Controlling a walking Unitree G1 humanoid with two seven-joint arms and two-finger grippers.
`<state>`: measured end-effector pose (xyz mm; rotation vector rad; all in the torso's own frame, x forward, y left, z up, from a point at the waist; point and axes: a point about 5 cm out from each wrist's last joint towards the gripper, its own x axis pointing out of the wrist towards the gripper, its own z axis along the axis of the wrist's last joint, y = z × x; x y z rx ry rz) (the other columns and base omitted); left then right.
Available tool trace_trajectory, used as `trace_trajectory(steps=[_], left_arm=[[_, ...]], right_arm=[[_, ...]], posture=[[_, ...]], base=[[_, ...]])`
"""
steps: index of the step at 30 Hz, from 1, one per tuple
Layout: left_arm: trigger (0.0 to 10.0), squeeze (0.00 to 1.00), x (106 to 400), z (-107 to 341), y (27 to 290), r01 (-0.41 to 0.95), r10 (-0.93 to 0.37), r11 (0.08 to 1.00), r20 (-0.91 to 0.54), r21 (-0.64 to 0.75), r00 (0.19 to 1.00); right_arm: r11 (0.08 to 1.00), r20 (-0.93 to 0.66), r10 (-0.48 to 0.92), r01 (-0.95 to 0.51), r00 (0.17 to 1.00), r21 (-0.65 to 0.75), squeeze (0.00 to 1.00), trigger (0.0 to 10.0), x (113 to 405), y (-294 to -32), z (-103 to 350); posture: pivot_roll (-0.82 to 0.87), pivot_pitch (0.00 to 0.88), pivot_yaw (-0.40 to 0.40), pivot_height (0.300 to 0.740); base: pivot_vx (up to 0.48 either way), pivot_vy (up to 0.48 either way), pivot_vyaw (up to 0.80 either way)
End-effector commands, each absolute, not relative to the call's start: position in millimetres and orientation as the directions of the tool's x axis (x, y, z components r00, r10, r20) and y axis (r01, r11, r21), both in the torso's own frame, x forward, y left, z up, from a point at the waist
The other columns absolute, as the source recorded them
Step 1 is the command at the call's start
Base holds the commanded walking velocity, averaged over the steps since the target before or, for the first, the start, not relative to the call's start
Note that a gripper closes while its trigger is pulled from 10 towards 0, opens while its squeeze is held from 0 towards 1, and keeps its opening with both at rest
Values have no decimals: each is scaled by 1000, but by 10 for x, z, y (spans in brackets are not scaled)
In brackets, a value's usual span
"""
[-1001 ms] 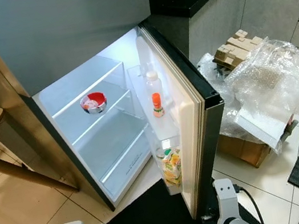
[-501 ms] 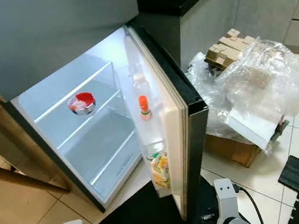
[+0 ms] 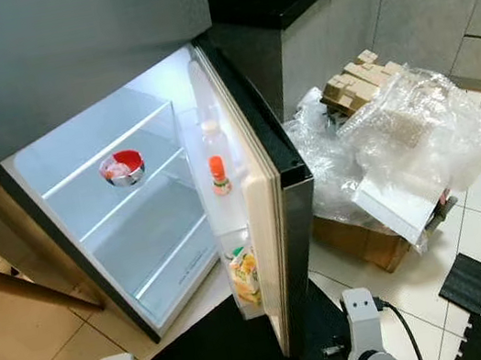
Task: Restocking fridge
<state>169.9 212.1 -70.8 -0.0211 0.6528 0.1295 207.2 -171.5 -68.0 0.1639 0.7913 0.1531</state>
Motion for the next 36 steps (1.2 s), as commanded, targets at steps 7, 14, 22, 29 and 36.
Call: trace_trajectory(steps=[7,14,22,29,36], left_arm=[[10000,0,1653,-737,2130,-171,137,985,-622,5,771],[10000,0,1653,-730,2151,-187,147,982,-617,-1,773],[10000,0,1670,-718,2157,-187,148,982,-609,-2,780],[10000,0,1748,-630,2185,-114,99,993,-547,7,831],[10000,0,1798,-393,2102,209,-190,978,-370,13,909]], right_arm=[[976,-695,195,-71,692,204,0,10000,2058,-1714,-688],[976,-694,198,-73,693,205,0,10000,2058,-1712,-687],[976,-690,202,-89,694,197,0,10000,2074,-1711,-677],[979,-651,200,-120,732,165,0,10000,2239,-1750,-568],[977,-575,204,-123,792,176,0,0,2526,-1817,-356]], posture=[[-92,75,-39,736],[-94,76,-39,736],[-95,72,-37,736],[-98,68,-31,736],[-96,65,-36,736]], base=[[0,-206,0],[0,0,0],[0,0,0],[0,0,0],[0,0,0]])
